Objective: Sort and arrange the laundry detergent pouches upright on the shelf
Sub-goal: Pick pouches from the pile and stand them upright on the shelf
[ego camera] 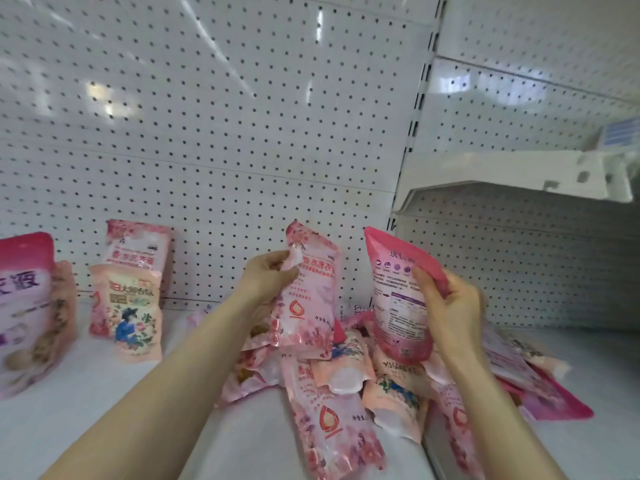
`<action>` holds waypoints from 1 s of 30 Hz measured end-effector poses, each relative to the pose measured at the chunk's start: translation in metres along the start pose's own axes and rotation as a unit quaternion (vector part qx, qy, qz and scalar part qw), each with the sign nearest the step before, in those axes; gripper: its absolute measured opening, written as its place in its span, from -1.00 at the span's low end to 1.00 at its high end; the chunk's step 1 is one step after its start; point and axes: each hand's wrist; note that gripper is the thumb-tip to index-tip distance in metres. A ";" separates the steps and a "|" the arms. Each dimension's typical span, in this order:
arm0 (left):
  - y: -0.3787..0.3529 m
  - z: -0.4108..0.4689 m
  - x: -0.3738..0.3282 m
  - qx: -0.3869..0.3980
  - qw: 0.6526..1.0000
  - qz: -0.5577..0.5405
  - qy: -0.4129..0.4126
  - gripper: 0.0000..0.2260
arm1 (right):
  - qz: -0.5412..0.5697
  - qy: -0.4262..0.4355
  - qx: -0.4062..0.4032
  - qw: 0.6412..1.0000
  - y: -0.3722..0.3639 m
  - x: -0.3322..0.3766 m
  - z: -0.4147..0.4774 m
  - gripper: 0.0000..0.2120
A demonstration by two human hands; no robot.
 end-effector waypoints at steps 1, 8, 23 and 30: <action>0.008 -0.012 -0.005 -0.018 0.999 -0.022 -0.015 -0.64 | 0.017 0.020 0.006 1.000 -0.002 0.006 0.002 -0.94; 0.062 -0.097 -0.016 -0.185 0.977 0.020 -0.105 -0.93 | 0.161 0.005 0.075 0.984 -0.035 0.051 -0.005 -0.86; 0.227 -0.180 0.060 -0.411 0.900 0.121 -0.086 -0.93 | 0.238 -0.193 0.235 0.923 -0.223 0.069 -0.073 -0.86; 0.258 -0.185 0.073 -0.389 0.912 0.101 -0.084 -0.88 | 0.243 -0.231 0.251 0.908 -0.294 0.072 -0.099 -0.85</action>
Point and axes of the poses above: each hand's wrist, its own z-axis towards the middle knuckle, its own y-axis out of the back of the hand, x = y × z, and after that the axes turned 14 degrees about z, right-handed
